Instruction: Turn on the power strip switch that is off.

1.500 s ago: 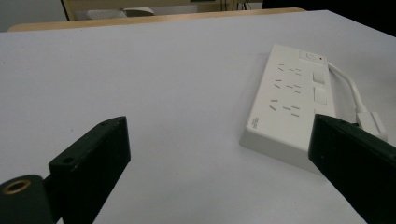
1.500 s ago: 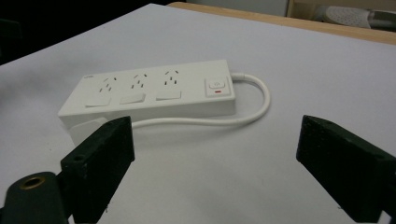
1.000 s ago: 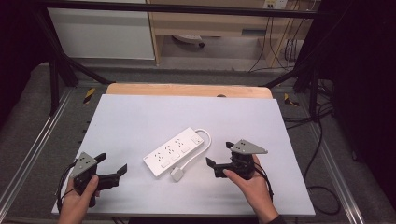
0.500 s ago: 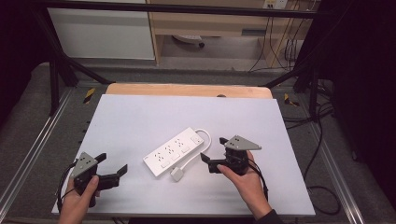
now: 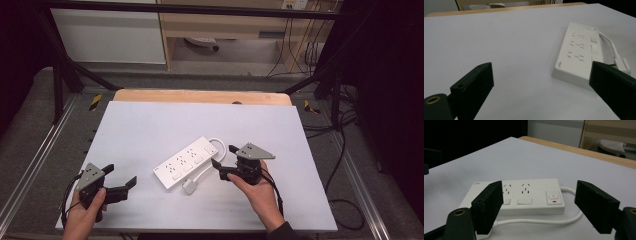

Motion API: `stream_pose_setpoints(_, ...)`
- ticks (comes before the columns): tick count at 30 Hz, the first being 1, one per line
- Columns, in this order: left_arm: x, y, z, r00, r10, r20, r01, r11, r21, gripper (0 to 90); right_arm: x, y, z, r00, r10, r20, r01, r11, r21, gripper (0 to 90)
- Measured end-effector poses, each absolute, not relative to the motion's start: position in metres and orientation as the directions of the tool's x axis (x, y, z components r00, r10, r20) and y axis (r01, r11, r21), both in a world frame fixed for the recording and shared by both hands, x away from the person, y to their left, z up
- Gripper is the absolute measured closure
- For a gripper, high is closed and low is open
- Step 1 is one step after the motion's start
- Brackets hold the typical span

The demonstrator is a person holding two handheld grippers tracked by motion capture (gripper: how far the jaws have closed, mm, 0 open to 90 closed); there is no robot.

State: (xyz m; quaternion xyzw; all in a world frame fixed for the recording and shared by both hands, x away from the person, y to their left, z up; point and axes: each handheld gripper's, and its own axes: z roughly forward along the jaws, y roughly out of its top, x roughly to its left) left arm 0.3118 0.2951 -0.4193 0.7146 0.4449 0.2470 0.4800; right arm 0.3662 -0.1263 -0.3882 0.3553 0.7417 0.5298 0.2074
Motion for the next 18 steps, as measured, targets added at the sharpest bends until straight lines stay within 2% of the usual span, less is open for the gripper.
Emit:
stream_pose_setpoints(5, 0.312, 0.295, -0.419, 0.483, 0.872, -0.075, 0.399, -0.143, 0.906, 5.5, 0.367, -0.123, -0.388, -0.662, 0.748, 0.06, 0.294, 0.186, 0.938, 30.2)
stream_pose_setpoints(18, 0.312, 0.295, -0.419, 0.483, 0.873, -0.073, 0.398, -0.145, 0.906, 5.5, 0.369, -0.11, -0.39, -0.678, 0.734, 0.049, 0.284, 0.199, 0.938, 38.1)
